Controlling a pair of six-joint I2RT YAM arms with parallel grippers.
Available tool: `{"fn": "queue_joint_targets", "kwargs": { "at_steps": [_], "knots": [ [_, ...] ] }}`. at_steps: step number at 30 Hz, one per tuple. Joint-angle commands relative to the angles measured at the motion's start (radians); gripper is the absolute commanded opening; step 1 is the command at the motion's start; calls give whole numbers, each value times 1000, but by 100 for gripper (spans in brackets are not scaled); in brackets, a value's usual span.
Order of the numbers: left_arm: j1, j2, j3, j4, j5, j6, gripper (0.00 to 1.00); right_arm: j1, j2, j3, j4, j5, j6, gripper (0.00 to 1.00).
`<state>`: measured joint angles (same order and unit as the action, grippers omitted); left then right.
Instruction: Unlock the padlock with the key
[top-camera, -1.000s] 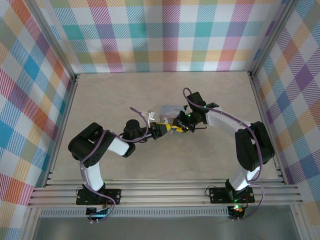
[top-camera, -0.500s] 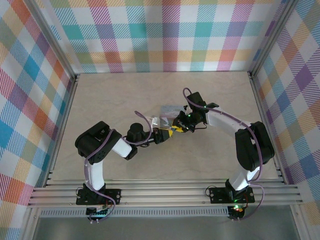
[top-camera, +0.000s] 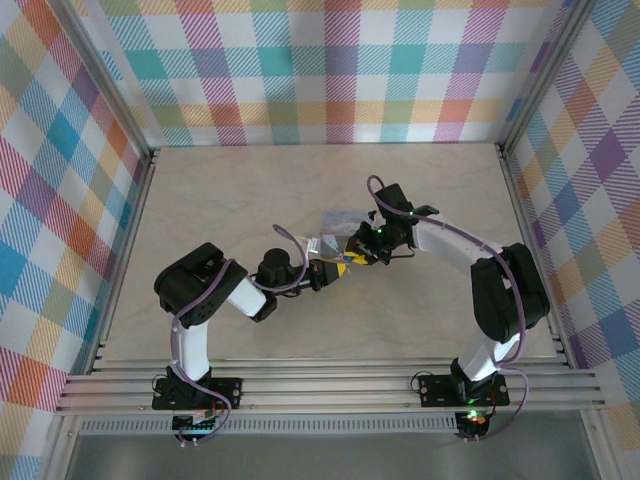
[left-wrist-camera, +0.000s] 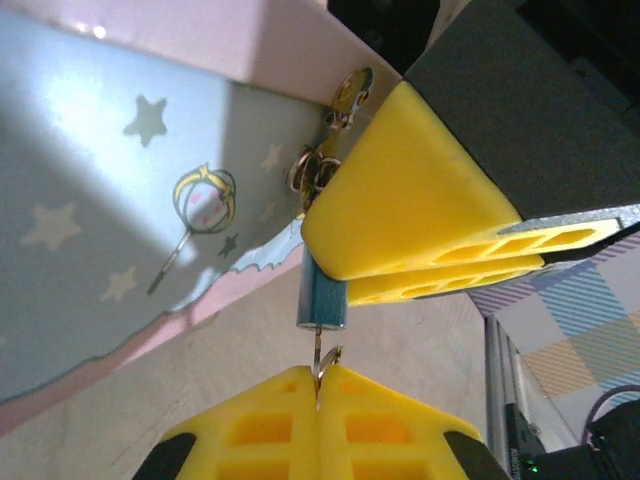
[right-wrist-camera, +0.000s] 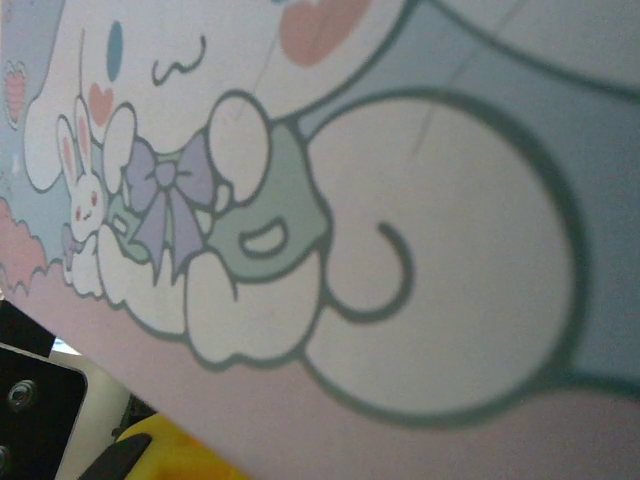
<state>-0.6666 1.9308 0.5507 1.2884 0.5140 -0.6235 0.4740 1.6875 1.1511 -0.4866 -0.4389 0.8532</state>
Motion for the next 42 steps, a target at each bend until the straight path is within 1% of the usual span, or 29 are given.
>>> {"fn": "queue_joint_targets", "kwargs": {
  "at_steps": [1,5,9,11,12,16,17,19,21,22,23,25,28,33,36,38,42],
  "knots": [
    [-8,8,13,37,-14,14,0,-5,-42,14,14,-41,16,0],
    [-14,-5,25,46,-35,21,0,-5,-38,14,16,-52,17,0],
    [-38,-50,49,24,-82,74,0,-3,-35,-6,17,-66,17,0],
    [-60,-71,66,-17,-115,136,0,-2,-32,-11,20,-77,17,0],
    [-78,-84,72,-45,-138,190,0,-2,-34,-14,22,-82,18,0],
    [-150,-132,78,-197,-267,383,0,-2,-38,-3,2,-81,7,0],
    [-165,-141,72,-213,-296,410,0,-2,-41,-1,-1,-80,6,2],
    [-190,-155,57,-228,-346,448,0,-2,-46,-2,-6,-76,5,19],
    [-204,-164,41,-226,-370,457,0,-2,-52,-9,-1,-75,5,35],
    [-210,-167,36,-224,-379,460,0,-2,-54,-13,3,-77,6,42],
    [-216,-171,29,-225,-391,465,0,-2,-57,-18,5,-79,7,46],
    [-229,-180,24,-233,-413,476,0,-2,-63,-29,11,-79,9,50],
    [-242,-185,22,-243,-435,487,0,-2,-72,-46,16,-77,12,52],
    [-268,-194,29,-282,-482,528,0,-1,-88,-67,11,-65,5,52],
    [-271,-193,33,-291,-493,516,0,-2,-97,-76,1,-49,-5,52],
    [-261,-186,37,-282,-482,469,0,-2,-114,-95,27,-39,0,52],
    [-210,-143,26,-188,-390,313,0,-1,-168,-148,120,-25,15,54]
  ]
}}
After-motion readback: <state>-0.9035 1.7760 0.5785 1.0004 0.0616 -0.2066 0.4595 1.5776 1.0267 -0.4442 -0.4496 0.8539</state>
